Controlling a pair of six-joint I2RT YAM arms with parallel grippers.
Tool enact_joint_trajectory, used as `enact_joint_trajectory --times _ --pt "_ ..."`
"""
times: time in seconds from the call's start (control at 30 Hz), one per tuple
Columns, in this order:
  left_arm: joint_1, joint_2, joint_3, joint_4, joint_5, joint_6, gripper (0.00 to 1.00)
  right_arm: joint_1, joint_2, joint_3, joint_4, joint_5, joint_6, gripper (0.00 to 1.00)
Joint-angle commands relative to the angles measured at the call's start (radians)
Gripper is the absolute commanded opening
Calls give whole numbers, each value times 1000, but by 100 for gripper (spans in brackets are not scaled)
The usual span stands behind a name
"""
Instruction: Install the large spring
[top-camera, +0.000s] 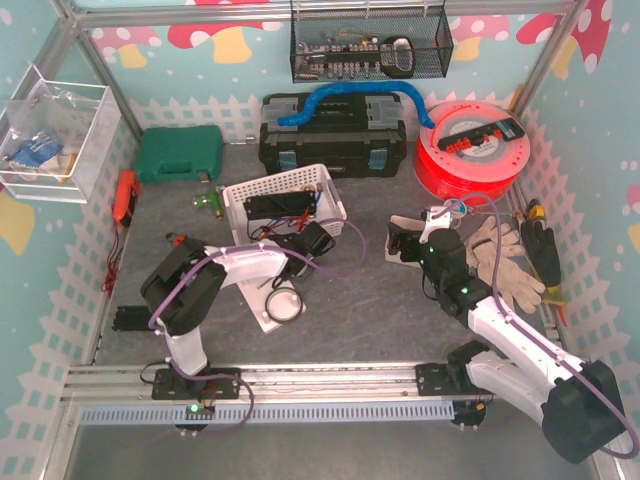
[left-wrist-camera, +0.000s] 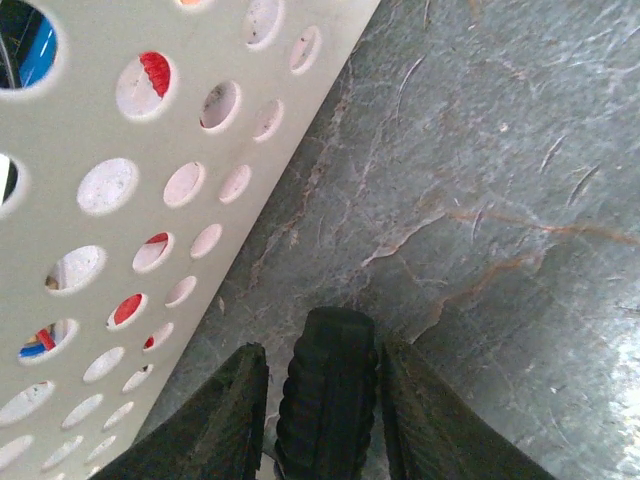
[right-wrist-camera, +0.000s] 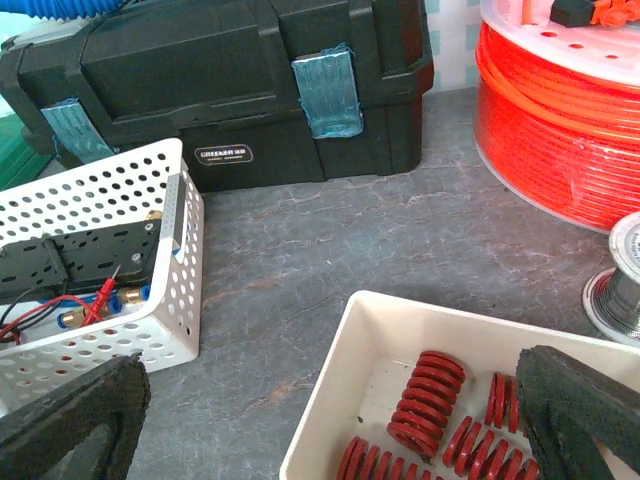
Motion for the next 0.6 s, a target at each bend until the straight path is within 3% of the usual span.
enact_joint_trajectory --times 0.0,0.33,0.57 --pt "7 10 20 -12 2 21 33 3 2 -5 17 27 3 99" --pt "-7 -129 9 39 33 45 15 3 -4 -9 17 52 9 99" --pt "-22 -335 -19 103 31 -32 8 3 -8 -8 16 59 10 99"
